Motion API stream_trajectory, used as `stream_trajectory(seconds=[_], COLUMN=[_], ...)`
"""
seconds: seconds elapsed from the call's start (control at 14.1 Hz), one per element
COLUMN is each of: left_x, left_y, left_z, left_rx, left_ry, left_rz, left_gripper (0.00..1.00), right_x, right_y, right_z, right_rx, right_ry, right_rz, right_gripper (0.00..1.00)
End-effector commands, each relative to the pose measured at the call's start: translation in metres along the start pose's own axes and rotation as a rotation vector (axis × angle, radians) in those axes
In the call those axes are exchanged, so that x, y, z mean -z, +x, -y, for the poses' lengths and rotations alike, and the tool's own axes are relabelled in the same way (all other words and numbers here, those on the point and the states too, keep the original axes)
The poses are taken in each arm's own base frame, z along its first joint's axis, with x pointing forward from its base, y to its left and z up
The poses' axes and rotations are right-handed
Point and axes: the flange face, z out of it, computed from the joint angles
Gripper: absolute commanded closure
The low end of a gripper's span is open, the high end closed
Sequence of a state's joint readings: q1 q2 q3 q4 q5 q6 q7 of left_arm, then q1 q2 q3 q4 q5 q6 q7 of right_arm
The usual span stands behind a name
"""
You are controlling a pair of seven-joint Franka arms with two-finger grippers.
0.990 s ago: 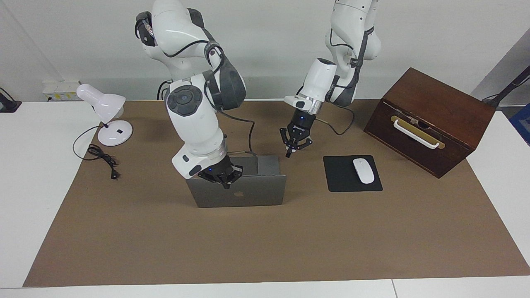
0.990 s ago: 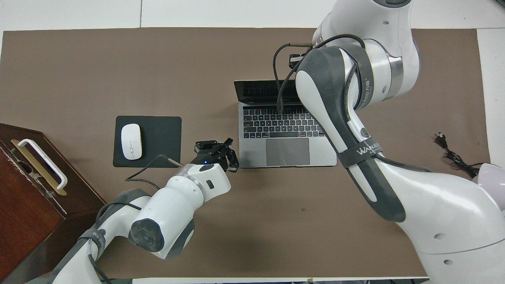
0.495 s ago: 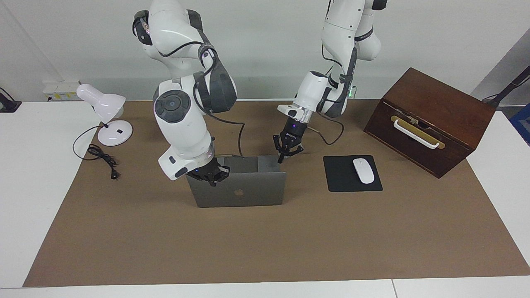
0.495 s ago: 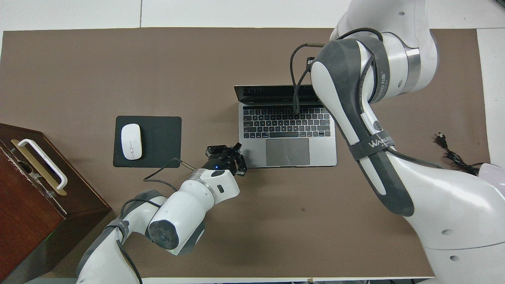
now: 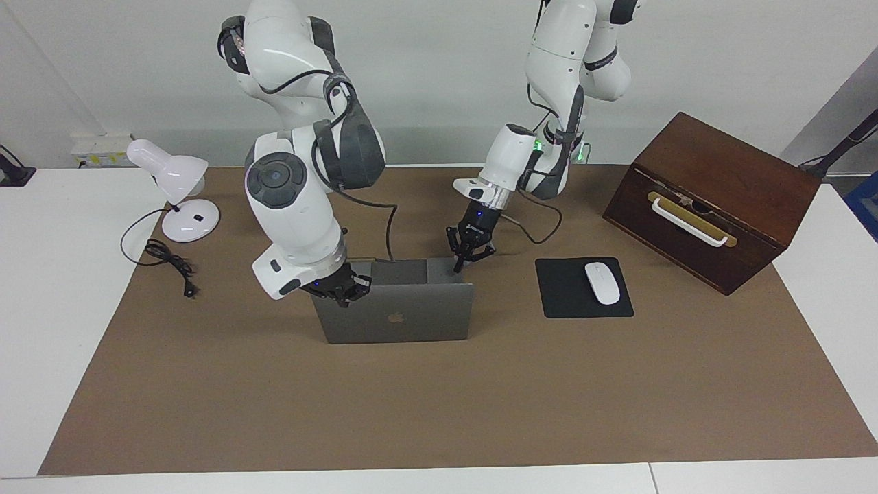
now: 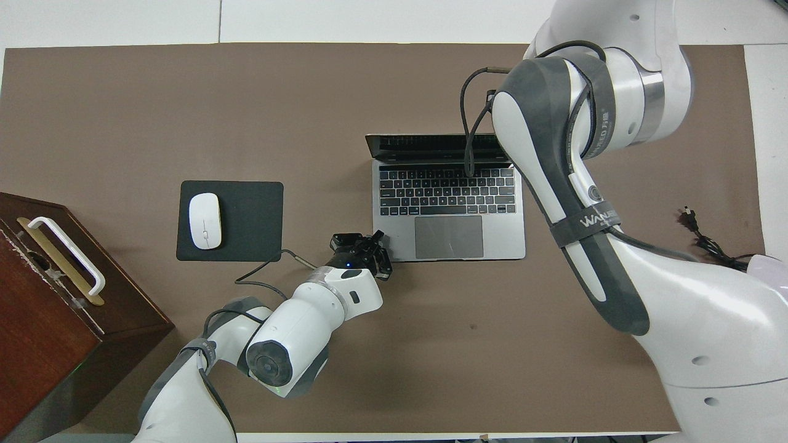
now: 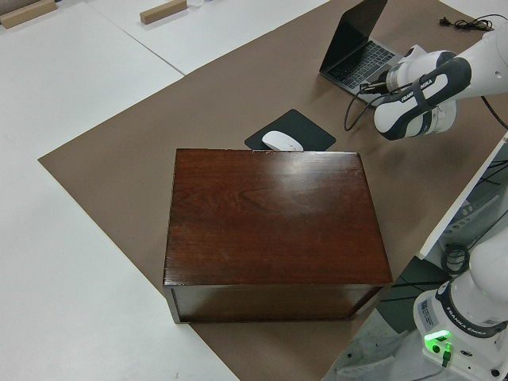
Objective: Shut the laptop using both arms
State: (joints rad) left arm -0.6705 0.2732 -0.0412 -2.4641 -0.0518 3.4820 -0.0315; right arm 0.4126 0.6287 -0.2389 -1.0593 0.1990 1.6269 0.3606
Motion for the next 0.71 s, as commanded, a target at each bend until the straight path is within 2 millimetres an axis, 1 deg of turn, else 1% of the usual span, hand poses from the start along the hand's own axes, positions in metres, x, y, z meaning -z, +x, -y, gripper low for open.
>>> stream_trajectory(seconds=[0.0,0.35,0.49,0.64], left_x=[-0.007,-0.007,-0.007,-0.007], left_y=[-0.001,-0.007,-0.015,-0.015], left_z=[-0.002,-0.002,-0.01,-0.01], left_rx=[-0.012,-0.018,-0.031,-0.031], left_ry=[0.001,0.001,-0.009,-0.009], left_rz=[-0.01,0.002,0.017,0.018], left_gripper=[1.0,1.0,1.0,1.0], right_x=[0.002,0.001,0.0,0.0], right_y=[0.0,0.0,0.0,-0.001], right_z=[0.001,0.001,0.001,0.0], right_rx=[0.016,0.017,0.015,0.015], right_ry=[0.003,0.008,0.008,0.007], right_rz=[0.015,0.018,0.023,0.029], right_gripper=[1.0,1.0,1.0,1.0])
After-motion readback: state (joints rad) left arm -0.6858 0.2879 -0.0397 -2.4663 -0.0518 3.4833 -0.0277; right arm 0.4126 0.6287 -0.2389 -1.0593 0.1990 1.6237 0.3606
